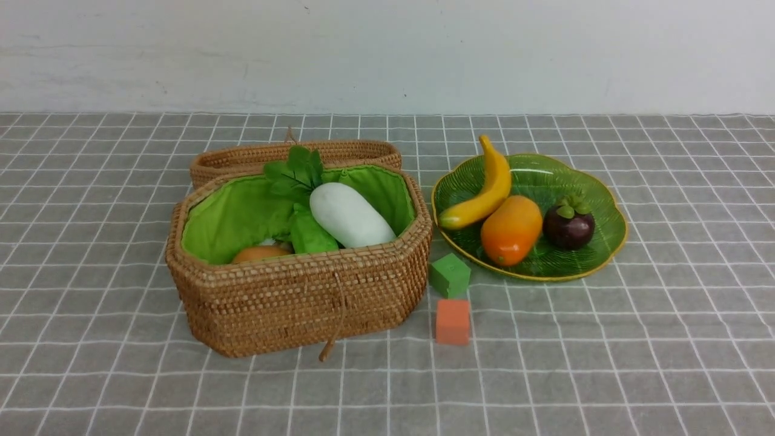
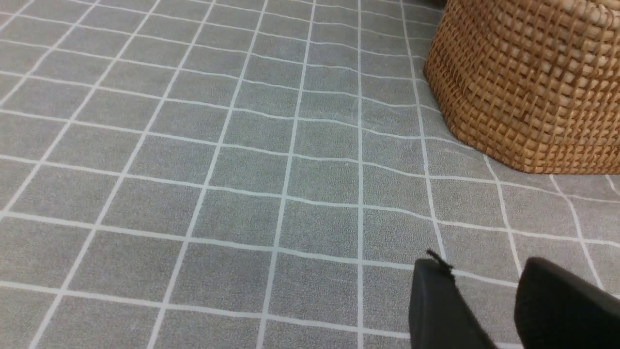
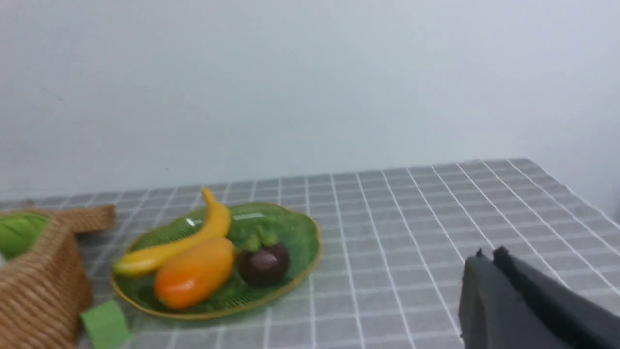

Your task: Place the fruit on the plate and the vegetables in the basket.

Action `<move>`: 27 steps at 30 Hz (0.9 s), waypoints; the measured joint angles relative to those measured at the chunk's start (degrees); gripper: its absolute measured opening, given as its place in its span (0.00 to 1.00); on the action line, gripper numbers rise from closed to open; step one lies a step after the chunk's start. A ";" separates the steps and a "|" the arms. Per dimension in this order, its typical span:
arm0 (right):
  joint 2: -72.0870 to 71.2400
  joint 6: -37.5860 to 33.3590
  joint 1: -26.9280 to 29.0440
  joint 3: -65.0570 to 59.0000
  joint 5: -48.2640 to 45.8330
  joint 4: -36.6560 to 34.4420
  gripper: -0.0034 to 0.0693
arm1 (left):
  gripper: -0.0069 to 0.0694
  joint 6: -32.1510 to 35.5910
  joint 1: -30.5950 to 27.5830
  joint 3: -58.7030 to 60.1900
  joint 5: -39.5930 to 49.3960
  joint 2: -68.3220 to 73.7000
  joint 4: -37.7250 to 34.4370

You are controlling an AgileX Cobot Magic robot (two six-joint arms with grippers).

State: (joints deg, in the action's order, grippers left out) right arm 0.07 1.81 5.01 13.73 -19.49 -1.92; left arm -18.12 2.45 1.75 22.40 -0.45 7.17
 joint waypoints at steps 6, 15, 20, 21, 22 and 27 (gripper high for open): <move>-0.70 0.00 2.87 -14.37 -0.11 0.28 0.04 | 0.40 0.00 0.00 0.00 -0.04 -0.05 0.00; -0.71 0.00 2.93 -14.80 -2.09 0.38 0.05 | 0.40 0.00 0.00 0.00 -0.05 -0.05 0.00; -0.71 0.00 2.93 -14.80 -2.09 0.38 0.06 | 0.40 0.00 0.00 0.00 0.01 -0.05 0.00; -0.71 0.00 2.93 -14.80 -2.09 0.38 0.06 | 0.40 0.00 0.00 0.00 0.01 -0.05 0.00; -0.71 0.00 2.93 -14.80 -2.09 0.38 0.06 | 0.40 0.00 0.00 0.00 0.01 -0.05 0.00; -0.71 0.00 2.93 -14.80 -2.09 0.49 0.07 | 0.40 0.00 0.00 0.00 0.01 -0.05 0.00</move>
State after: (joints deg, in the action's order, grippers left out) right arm -0.64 1.81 7.94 -1.07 -21.58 -1.44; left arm -18.12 2.45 1.75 22.41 -0.50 7.17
